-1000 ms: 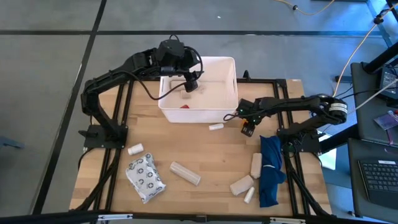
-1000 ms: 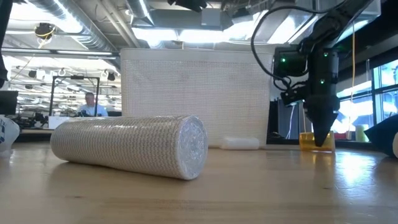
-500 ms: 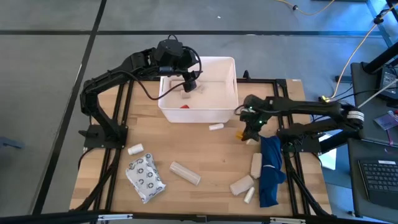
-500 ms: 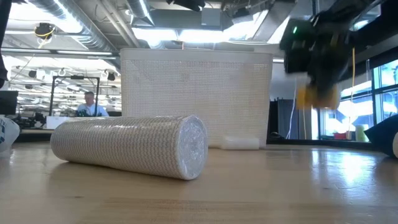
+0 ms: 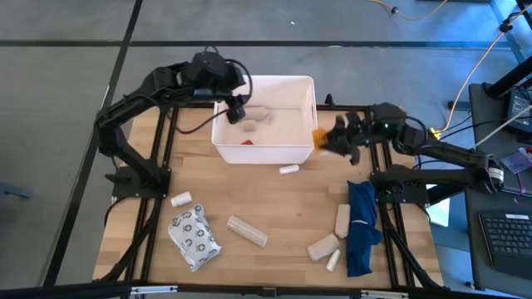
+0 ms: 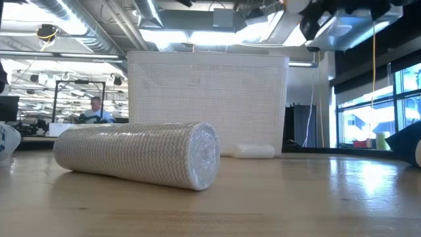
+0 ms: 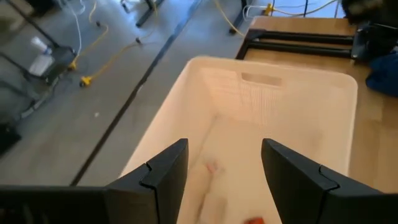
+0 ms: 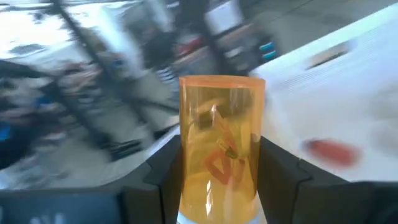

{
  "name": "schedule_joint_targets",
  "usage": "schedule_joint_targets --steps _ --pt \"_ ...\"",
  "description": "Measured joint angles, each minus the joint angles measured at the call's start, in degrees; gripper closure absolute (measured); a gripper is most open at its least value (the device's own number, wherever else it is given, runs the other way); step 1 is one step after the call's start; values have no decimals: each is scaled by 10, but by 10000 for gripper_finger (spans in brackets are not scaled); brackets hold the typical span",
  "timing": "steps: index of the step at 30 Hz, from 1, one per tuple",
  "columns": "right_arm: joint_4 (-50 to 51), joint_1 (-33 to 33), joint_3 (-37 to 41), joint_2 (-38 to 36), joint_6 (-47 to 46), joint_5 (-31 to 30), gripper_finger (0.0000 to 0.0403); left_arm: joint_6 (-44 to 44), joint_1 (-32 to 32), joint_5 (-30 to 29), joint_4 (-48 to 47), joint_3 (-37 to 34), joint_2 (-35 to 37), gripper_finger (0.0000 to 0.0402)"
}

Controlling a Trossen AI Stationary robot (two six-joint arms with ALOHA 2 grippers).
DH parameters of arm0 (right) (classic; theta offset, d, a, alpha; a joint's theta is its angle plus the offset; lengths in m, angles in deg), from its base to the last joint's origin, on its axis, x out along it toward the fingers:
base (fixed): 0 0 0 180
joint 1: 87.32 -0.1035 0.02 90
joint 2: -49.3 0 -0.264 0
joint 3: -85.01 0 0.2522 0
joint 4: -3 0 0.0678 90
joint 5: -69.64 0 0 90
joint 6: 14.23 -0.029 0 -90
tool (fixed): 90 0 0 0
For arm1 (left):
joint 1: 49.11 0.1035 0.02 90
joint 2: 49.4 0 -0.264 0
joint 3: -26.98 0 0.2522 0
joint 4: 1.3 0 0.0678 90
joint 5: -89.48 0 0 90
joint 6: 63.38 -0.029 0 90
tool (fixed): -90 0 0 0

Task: Pick & place medical supplies in basket/bin
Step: Put the orange pill bottle into the white bin

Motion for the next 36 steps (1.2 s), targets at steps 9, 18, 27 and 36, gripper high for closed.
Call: schedule_joint_targets --steps 9,18,27,36 --pt "134 88 -186 154 149 -94 244 71 0 0 -74 0 35 206" --pt "368 117 -455 411 353 -95 244 80 0 1 -123 -21 36 206" --pt "559 125 -635 636 510 -186 244 65 0 0 -144 -41 35 206" --pt "645 125 -668 750 543 -214 244 65 0 0 -144 -41 36 206"
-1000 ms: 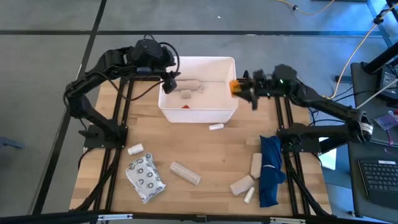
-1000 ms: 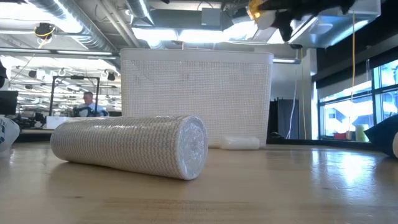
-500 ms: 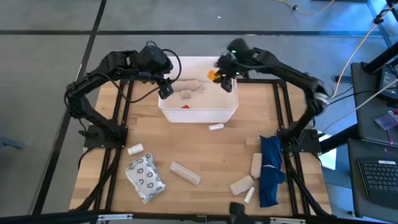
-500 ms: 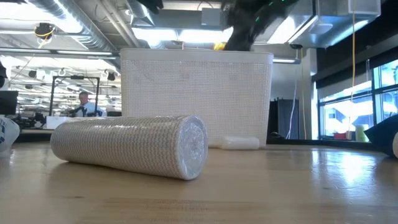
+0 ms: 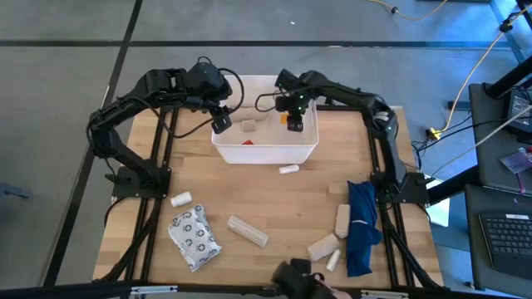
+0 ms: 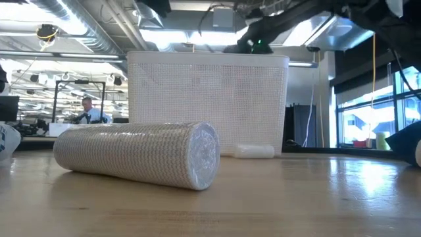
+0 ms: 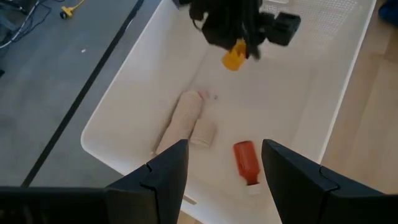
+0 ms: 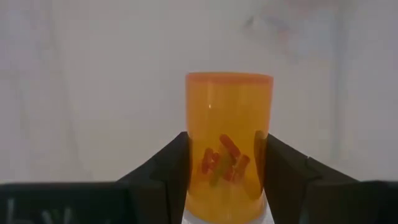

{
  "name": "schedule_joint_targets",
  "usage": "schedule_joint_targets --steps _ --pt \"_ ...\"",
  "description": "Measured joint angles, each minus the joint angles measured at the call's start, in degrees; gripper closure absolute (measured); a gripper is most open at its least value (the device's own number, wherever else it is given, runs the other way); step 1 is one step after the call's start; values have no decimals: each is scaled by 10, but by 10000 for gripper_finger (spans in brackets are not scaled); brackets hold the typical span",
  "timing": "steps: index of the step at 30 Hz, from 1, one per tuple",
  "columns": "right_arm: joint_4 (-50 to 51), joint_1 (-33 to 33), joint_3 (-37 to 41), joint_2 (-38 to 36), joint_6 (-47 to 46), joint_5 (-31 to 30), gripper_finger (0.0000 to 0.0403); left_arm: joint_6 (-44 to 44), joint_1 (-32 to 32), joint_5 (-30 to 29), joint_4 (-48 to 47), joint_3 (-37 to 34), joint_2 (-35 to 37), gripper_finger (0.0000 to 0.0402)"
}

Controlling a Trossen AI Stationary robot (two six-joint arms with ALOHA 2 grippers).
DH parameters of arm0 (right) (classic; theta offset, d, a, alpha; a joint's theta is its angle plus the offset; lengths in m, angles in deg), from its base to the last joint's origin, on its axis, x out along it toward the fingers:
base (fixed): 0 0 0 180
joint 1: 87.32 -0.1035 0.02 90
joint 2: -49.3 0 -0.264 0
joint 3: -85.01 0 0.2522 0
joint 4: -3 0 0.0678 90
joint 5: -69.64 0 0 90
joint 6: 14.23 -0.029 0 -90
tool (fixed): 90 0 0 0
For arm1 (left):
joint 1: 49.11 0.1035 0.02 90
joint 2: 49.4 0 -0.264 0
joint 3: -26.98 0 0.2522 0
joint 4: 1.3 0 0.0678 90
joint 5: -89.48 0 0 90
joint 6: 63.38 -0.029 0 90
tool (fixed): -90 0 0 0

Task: Pick & place medical supplies in basket/bin
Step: Put the orange pill bottle into the white bin

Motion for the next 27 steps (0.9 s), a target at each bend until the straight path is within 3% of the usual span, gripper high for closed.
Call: schedule_joint_targets --steps 12,24,27 --pt "-2 0 6 59 19 -21 234 2 0 1 0 0 0 206" --pt "-3 0 6 58 13 -36 184 111 -48 18 -145 -2 -2 206" --pt "-2 0 6 58 13 -36 181 157 -68 22 -146 -35 4 206"
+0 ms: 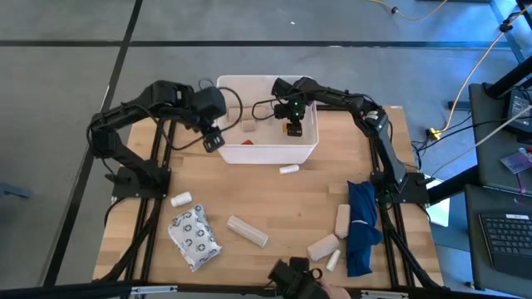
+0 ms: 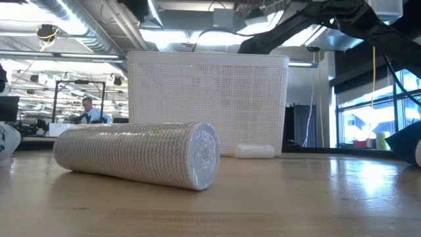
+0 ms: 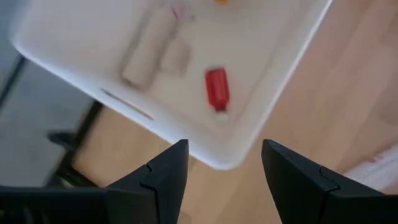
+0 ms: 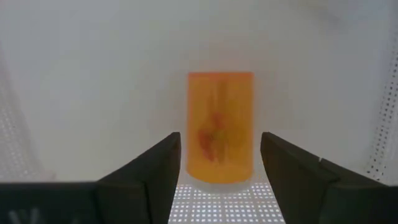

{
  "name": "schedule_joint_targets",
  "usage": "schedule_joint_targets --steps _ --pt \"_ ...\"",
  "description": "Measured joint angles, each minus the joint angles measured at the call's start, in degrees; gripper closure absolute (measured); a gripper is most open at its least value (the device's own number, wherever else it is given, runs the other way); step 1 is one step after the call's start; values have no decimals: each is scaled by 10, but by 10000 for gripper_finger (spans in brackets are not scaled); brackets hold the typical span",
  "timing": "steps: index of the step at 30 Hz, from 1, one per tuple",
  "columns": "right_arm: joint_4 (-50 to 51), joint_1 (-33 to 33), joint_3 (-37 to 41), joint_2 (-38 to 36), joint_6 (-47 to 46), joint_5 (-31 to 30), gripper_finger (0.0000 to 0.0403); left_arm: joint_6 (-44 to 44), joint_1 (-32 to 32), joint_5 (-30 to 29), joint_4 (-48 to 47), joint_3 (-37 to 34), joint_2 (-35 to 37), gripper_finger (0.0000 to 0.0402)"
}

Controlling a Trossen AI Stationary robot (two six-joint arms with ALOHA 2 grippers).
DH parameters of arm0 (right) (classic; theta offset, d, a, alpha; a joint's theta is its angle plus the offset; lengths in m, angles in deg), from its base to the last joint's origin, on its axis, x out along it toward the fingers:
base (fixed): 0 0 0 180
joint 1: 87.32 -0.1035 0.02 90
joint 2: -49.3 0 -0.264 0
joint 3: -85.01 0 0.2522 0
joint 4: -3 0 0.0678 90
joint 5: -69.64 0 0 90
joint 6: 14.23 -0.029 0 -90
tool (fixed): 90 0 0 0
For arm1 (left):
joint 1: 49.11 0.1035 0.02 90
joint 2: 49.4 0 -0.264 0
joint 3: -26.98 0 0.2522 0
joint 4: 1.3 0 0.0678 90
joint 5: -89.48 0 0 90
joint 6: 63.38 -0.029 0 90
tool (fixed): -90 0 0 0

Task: Pick & place medical supplies in basket/bin
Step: Put the orange pill bottle into the white bin, then put the white pill bottle into the white bin

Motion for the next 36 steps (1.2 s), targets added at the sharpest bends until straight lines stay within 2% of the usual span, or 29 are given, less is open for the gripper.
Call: schedule_joint_targets --steps 10,14,19,27,30,36 --pt "0 0 0 0 0 1 178 192 -120 38 11 -250 49 206" --pt "1 0 0 0 0 1 178 284 -186 71 33 -324 87 206" --pt "0 0 0 0 0 1 178 379 -263 67 59 -410 121 206" --pt "0 0 0 0 0 1 178 458 -358 104 169 -552 118 206" --pt "1 0 0 0 0 1 178 494 -376 106 197 -591 118 206" --pt "7 0 0 0 -22 -16 178 499 -388 125 279 -655 118 206"
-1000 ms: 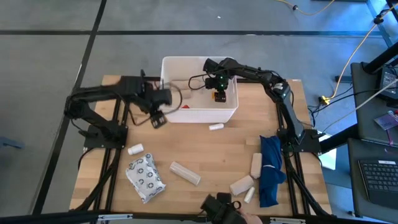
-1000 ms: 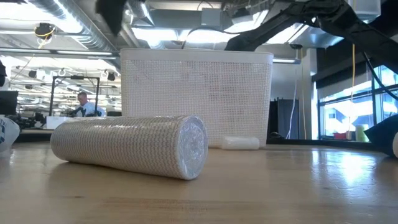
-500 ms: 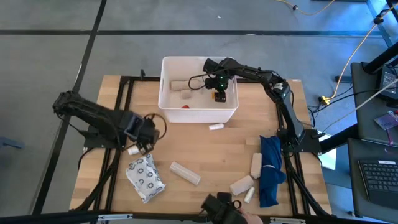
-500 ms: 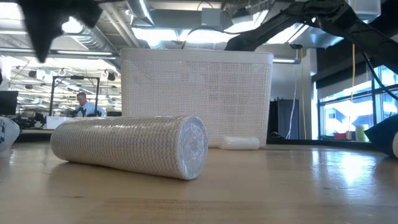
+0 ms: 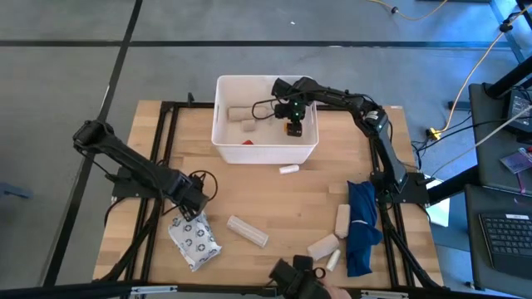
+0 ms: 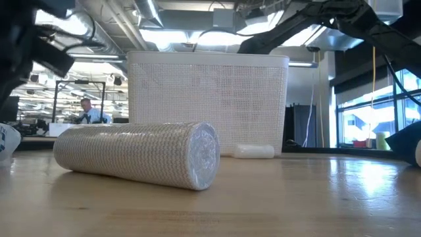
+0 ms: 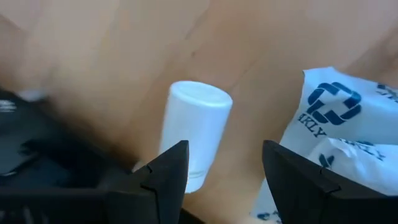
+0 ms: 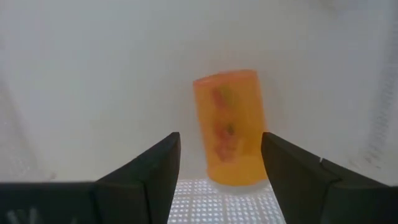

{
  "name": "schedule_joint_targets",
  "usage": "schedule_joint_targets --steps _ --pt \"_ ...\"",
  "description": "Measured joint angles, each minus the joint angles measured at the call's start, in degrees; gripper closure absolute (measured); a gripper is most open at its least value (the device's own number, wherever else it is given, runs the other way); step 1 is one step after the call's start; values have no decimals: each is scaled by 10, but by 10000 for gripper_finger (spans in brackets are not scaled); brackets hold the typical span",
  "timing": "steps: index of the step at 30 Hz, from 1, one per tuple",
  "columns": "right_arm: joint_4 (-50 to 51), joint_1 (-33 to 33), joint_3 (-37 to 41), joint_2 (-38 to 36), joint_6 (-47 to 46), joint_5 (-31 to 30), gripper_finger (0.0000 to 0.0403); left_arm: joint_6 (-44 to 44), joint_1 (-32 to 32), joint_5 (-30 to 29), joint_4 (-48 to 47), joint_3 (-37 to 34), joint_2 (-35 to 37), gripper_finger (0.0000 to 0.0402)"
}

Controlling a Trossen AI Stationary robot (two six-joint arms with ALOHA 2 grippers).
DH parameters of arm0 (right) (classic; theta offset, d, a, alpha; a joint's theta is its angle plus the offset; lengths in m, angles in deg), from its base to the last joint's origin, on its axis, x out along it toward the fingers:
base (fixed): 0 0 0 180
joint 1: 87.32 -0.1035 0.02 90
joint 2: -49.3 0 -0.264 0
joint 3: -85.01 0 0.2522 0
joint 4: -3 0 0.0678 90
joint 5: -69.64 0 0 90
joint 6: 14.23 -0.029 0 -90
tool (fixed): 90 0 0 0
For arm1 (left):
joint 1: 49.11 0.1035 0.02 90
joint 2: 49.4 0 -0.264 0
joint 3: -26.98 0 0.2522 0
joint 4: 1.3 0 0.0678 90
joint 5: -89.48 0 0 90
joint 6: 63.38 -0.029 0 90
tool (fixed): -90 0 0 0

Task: Pick & place medical supplies in basket/bin
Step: Put the white pill bottle into the white bin

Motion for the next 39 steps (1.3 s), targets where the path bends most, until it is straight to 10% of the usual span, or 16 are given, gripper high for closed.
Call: schedule_joint_targets --steps 22,39 --pt "113 0 -239 -1 -77 26 178 4 1 18 32 -80 3 215" --pt "76 -73 -248 -174 -80 377 178 -41 72 -154 -53 102 44 229"
